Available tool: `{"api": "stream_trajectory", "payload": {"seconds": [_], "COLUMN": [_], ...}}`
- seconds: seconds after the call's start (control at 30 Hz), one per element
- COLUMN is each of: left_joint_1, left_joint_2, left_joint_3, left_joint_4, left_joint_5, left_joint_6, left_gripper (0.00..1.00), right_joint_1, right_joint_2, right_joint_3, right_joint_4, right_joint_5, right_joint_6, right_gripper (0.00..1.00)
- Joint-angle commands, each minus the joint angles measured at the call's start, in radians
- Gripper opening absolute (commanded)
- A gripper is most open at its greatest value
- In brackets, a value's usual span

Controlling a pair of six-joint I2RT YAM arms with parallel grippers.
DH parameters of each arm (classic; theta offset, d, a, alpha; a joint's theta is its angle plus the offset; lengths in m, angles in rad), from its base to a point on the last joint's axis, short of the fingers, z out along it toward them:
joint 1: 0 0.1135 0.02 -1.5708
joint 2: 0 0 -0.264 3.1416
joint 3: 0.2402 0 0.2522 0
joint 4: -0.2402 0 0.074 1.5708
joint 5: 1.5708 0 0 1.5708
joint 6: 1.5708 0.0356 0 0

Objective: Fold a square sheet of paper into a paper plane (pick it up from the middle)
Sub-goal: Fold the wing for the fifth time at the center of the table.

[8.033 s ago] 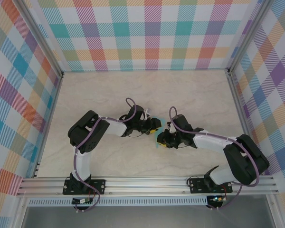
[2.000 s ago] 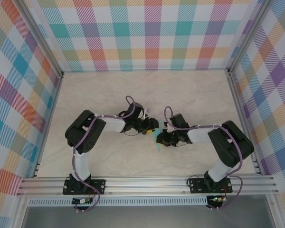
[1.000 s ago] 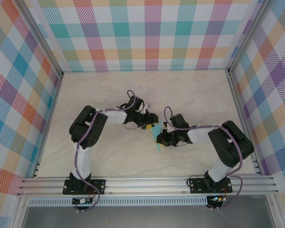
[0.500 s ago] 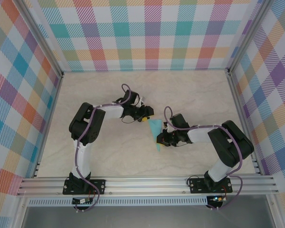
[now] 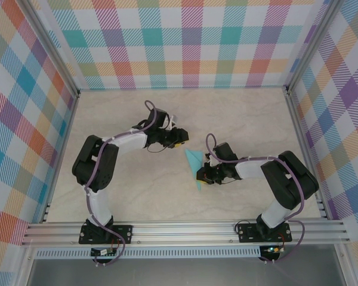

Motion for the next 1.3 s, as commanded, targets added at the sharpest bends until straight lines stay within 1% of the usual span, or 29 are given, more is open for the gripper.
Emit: {"api": "stream_trajectory", "payload": {"seconds": [0.0, 0.07, 0.2, 0.33, 0.4, 0.53, 0.77, 1.07, 1.17, 1.27], "left_joint_1": [-0.037, -0.062, -0.108, -0.132, -0.133, -0.130, -0.114, -0.114, -0.116, -0.116], "left_joint_2": [-0.046, -0.039, -0.002, 0.040, 0.063, 0.109, 0.128, 0.140, 0.144, 0.147], "left_joint_3": [-0.078, -0.097, -0.099, -0.097, -0.105, -0.102, -0.088, -0.091, -0.091, -0.087], "left_joint_4": [0.053, 0.074, 0.112, 0.121, 0.124, 0.095, 0.046, 0.021, 0.025, 0.027], "left_joint_5": [0.003, 0.018, 0.035, 0.041, 0.031, -0.034, -0.094, -0.078, -0.073, -0.066], "left_joint_6": [-0.037, -0.053, -0.071, -0.074, -0.067, -0.040, -0.030, -0.017, -0.021, -0.025], "left_gripper": [0.36, 0.33, 0.31, 0.31, 0.31, 0.31, 0.31, 0.31, 0.31, 0.31], "right_joint_1": [0.007, 0.008, 0.007, 0.007, 0.007, 0.007, 0.007, 0.008, 0.009, 0.010], "right_joint_2": [0.026, 0.022, 0.016, 0.022, 0.025, 0.022, -0.016, -0.113, -0.110, -0.064], "right_joint_3": [-0.011, -0.012, -0.013, -0.015, -0.020, -0.032, -0.042, 0.008, 0.027, 0.045], "right_joint_4": [-0.091, -0.089, -0.097, -0.104, -0.094, -0.083, -0.110, -0.065, -0.038, -0.022], "right_joint_5": [-0.012, -0.021, -0.026, -0.016, -0.015, -0.025, -0.036, -0.034, -0.019, -0.025], "right_joint_6": [-0.024, -0.037, -0.057, -0.053, -0.047, -0.042, -0.050, 0.060, 0.098, 0.110], "right_gripper": [0.10, 0.10, 0.10, 0.11, 0.11, 0.11, 0.11, 0.13, 0.14, 0.15]}}
